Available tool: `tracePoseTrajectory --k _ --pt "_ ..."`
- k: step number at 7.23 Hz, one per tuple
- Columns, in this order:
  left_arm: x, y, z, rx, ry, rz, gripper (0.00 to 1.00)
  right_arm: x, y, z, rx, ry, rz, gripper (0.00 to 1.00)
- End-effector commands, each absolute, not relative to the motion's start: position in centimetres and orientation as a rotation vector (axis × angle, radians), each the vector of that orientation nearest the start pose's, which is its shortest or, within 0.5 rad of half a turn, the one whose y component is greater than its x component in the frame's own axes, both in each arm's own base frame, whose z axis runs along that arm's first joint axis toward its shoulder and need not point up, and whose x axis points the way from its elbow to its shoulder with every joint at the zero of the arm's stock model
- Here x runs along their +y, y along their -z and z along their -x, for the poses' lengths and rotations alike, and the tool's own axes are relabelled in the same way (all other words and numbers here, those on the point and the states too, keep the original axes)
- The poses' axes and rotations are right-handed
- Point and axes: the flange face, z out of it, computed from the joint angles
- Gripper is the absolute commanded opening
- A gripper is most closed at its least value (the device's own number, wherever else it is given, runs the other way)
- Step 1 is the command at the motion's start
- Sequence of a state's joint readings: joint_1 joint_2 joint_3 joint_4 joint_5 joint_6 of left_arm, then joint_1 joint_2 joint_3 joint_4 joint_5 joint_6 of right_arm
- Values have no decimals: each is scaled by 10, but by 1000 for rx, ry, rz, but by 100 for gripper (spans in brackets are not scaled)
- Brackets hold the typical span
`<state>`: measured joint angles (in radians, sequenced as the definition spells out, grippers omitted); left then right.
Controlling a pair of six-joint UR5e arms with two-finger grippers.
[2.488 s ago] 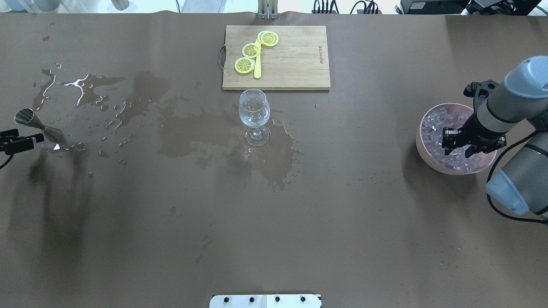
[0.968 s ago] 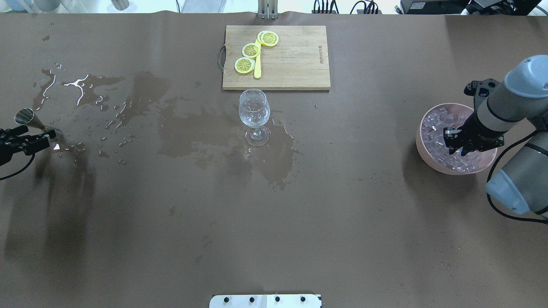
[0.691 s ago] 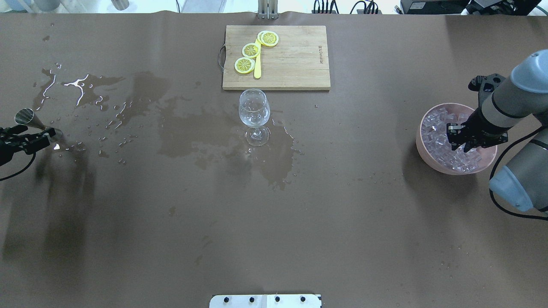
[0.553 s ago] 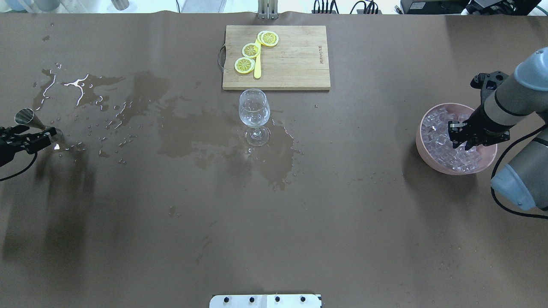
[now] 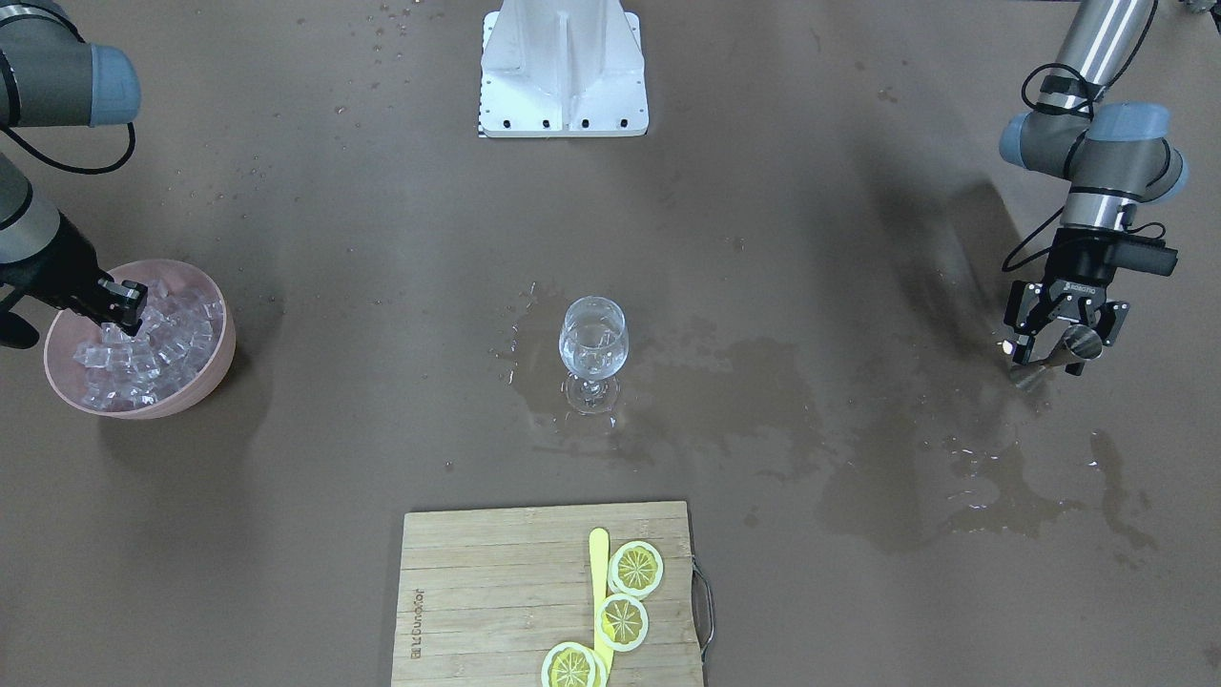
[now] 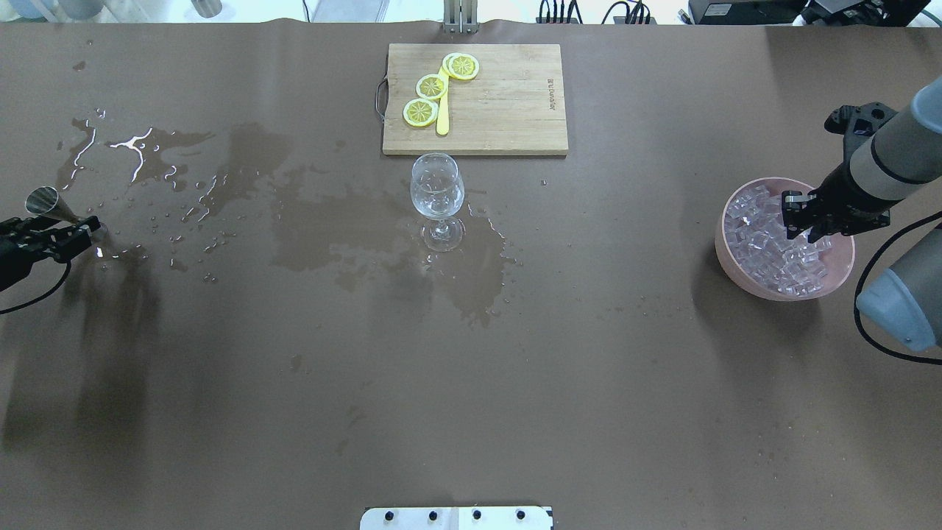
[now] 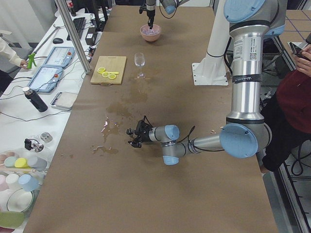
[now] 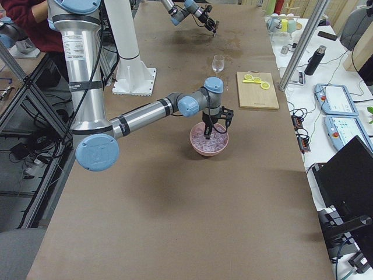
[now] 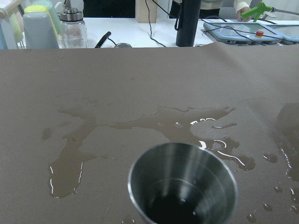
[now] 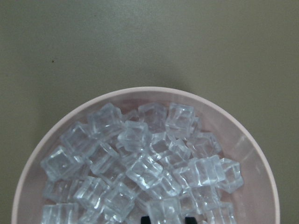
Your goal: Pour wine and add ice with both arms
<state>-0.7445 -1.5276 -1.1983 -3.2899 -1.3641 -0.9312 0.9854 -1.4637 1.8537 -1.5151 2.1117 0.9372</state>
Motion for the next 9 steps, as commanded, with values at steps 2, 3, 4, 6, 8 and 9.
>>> tracePoseTrajectory --k 2,3,4,6,8,9 --pt "-425 -676 -235 887 222 -966 63 -519 -436 211 -677 -155 19 34" --pt "-425 -675 -235 889 223 -968 59 -524 -426 212 -688 -155 8 34" --pt "-424 -675 -234 900 224 -976 57 -525 -426 212 -687 -155 9 32" --pt "-424 -674 -232 901 226 -980 52 -525 -431 212 -679 -159 13 28" --pt "-425 -675 -231 891 236 -988 48 -525 -433 208 -674 -165 13 28" --pt "-425 -675 -231 890 236 -988 48 -528 -431 205 -676 -171 7 28"
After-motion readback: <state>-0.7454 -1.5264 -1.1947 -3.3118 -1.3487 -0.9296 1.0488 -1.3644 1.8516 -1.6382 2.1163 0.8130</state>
